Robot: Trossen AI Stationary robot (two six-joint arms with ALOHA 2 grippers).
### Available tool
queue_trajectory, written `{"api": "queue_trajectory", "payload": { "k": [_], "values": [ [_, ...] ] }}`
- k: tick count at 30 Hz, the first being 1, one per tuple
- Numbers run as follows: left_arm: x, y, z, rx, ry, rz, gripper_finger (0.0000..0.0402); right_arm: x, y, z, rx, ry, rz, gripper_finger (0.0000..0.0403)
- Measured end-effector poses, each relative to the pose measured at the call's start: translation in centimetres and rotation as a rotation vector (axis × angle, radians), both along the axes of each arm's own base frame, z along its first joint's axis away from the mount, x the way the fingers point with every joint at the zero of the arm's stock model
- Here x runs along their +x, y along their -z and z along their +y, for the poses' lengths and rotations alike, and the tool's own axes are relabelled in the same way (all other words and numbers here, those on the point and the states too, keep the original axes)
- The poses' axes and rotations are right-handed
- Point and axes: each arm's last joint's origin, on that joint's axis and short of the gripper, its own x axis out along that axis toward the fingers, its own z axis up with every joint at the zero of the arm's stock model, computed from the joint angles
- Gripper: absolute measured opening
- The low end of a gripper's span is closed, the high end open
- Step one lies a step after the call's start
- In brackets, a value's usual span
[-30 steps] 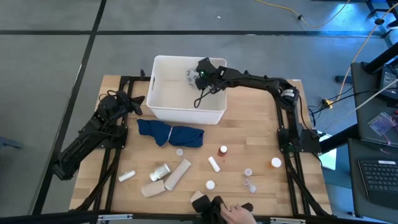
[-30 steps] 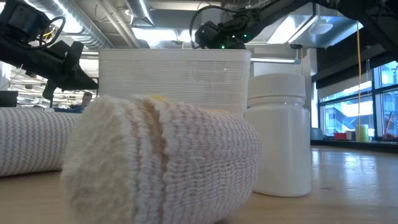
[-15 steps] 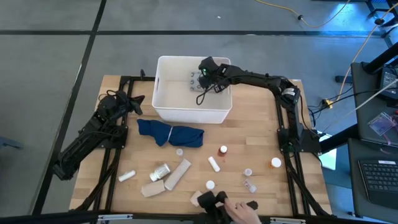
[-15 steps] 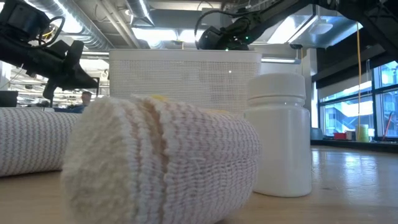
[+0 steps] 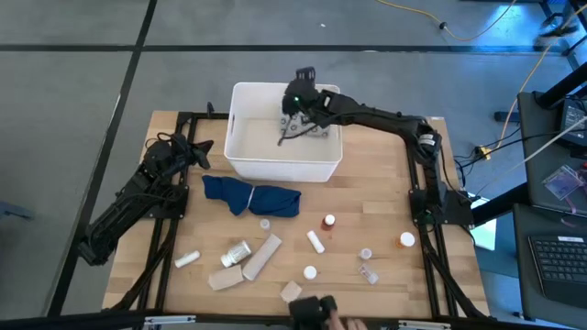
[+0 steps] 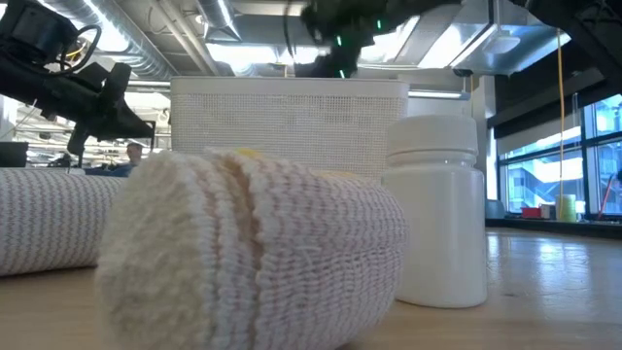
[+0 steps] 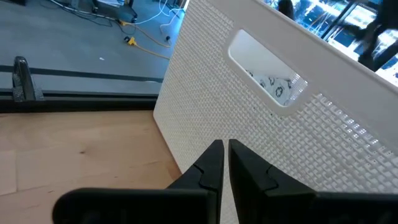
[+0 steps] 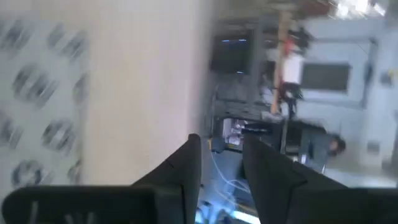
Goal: Pick & place medical supplies in basket/bin
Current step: Put the brown medicine bottle into the white bin
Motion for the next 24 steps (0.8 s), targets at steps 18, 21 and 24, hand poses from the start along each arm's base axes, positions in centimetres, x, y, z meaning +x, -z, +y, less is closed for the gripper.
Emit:
{"api": "queue_trajectory", "payload": {
  "k": [18, 21, 24],
  "values": [
    [0.0, 0.0, 0.0, 0.001, 0.0, 0.0, 0.002, -4.7, -6.0, 17.3, 1.022, -0.148, -0.142, 0.0119],
    [0.0, 0.0, 0.0, 0.0, 0.0, 0.0, 0.002, -6.4, -5.0, 19.2, 1.034, -0.086, -0.151, 0.0119],
    [0.0, 0.0, 0.0, 0.001, 0.0, 0.0, 0.002, -8.3, -3.7, 20.7, 1.055, 0.001, -0.215, 0.0119]
  ]
}}
